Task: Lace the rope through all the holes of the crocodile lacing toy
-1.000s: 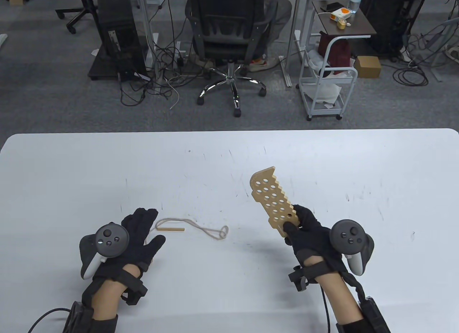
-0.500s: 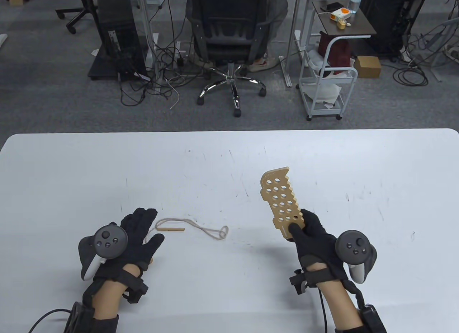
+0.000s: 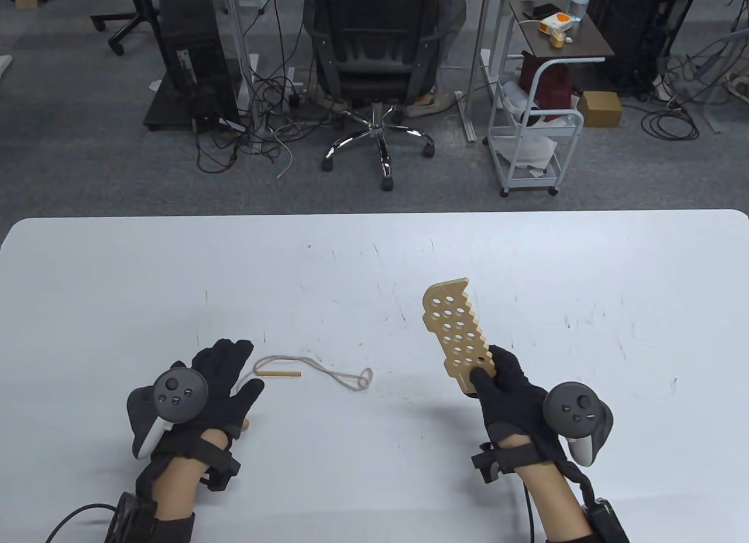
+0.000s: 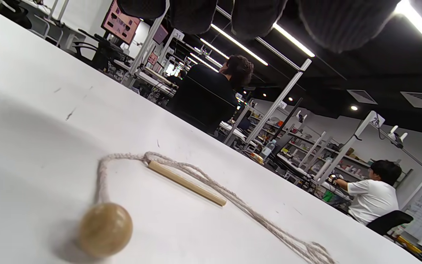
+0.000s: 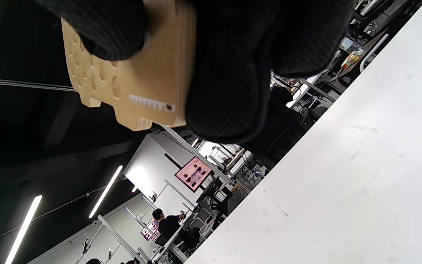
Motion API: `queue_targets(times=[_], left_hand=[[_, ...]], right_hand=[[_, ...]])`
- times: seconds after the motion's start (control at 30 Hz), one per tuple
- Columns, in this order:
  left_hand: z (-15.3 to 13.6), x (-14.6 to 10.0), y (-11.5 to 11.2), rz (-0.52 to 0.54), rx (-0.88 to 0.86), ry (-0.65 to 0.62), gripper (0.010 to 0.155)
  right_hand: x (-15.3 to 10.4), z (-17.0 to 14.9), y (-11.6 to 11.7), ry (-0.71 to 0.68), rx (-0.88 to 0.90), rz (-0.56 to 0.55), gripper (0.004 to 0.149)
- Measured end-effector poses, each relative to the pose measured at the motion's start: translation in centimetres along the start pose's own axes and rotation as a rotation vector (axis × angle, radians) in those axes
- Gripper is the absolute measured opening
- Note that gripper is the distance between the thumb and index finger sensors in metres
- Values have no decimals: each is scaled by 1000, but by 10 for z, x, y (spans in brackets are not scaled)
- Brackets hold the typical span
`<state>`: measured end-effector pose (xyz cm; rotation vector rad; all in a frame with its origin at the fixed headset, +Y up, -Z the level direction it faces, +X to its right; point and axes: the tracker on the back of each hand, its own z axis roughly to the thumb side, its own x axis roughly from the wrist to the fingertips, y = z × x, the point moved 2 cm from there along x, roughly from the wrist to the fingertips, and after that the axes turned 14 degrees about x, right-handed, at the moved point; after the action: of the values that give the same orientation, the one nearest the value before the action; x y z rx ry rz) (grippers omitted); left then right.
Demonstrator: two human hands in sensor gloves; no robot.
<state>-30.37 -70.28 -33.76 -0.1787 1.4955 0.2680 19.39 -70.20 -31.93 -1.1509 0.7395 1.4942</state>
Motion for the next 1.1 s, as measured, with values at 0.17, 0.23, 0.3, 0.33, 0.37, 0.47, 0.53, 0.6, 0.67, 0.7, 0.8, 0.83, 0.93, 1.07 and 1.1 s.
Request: queue_targets(times=[0.17, 0.23, 0.3, 0.33, 0.37, 0.47, 0.53, 0.6, 0.67, 0.7, 0.8, 0.83, 0.93, 1.07, 1.1], left_hand=[[1, 0, 8, 44, 39, 34, 65], [5, 3, 11, 31, 70, 42, 65], [10, 6, 15, 32, 114, 45, 63], [12, 8, 17, 37, 132, 46, 61], [16, 11, 19, 52, 155, 48, 58], [26, 19, 21, 45, 226, 47, 54], [33, 28, 19, 16, 282, 43, 52], [37, 36, 16, -12, 326, 42, 50], [41, 44, 12, -42, 375, 40, 49], [44, 48, 9, -60, 408, 36, 49], [49, 58, 1, -107, 494, 27, 48], [50, 60, -2, -116, 509, 25, 48], [52, 68, -13, -141, 561, 15, 46], [52, 76, -29, -196, 654, 8, 44], [52, 78, -32, -213, 674, 9, 44]], right_hand=[[-3, 5, -1, -22, 6, -1, 47], [-3, 6, -2, -24, 11, 0, 47], [-2, 5, -1, -24, 15, 2, 47], [-2, 5, -1, -22, 18, 4, 47], [-2, 5, -1, -21, 20, 6, 47], [-2, 4, 0, -18, 19, 11, 47], [-2, 3, 1, -17, 16, 12, 47], [-2, 3, 2, -16, 15, 16, 47], [-2, 4, 2, -14, 18, 18, 47], [-1, 4, 0, -12, 21, 14, 47], [-1, 4, -3, -6, 46, -4, 47], [-1, 4, -4, -5, 48, -6, 47], [-1, 4, -3, -4, 46, -2, 47], [-1, 4, -3, -8, 46, 0, 47], [-1, 4, -3, -8, 46, 0, 47]])
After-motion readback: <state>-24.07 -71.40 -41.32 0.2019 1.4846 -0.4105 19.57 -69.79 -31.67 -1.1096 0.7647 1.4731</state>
